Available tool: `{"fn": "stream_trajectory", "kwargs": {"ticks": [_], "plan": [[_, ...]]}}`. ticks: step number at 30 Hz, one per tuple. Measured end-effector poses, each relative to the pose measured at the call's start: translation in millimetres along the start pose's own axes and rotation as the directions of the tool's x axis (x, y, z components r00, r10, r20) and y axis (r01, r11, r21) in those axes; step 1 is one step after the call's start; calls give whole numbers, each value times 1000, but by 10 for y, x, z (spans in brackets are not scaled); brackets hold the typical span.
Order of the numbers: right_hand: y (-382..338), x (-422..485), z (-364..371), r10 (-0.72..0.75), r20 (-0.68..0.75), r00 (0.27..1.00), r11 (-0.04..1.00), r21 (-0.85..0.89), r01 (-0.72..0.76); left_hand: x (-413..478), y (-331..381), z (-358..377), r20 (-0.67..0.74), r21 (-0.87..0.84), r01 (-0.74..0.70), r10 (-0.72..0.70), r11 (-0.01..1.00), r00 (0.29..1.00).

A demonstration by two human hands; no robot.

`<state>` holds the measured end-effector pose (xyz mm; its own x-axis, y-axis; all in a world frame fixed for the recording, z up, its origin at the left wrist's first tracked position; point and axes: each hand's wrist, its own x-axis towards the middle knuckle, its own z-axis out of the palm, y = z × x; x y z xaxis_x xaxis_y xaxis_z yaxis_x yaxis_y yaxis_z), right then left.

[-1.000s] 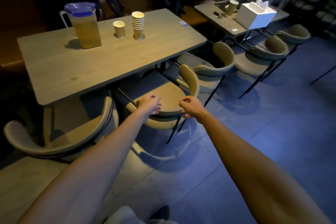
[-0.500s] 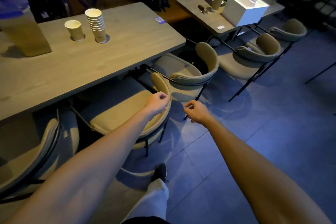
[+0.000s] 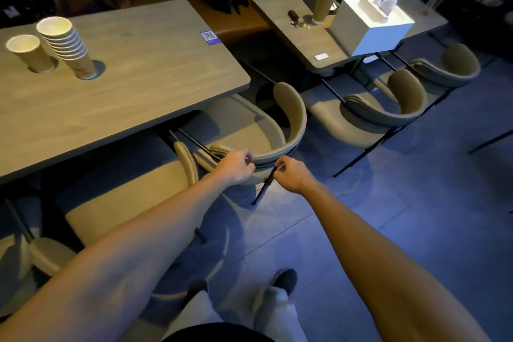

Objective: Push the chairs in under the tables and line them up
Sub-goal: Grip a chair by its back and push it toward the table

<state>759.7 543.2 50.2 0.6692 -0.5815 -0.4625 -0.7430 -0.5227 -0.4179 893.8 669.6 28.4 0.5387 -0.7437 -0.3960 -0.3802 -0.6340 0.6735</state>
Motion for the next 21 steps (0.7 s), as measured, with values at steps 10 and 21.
{"fn": "stream_trajectory", "kwargs": {"ticks": [10,21], "plan": [[637,1174,-595,-277,240,930,915,-228,332,786,552,667,-138,10,262,-258,965,956],[1027,2225,-666,-302,376,876,763,-456,459,1573,547,1188,-85,256,337,-327,906,941]]}}
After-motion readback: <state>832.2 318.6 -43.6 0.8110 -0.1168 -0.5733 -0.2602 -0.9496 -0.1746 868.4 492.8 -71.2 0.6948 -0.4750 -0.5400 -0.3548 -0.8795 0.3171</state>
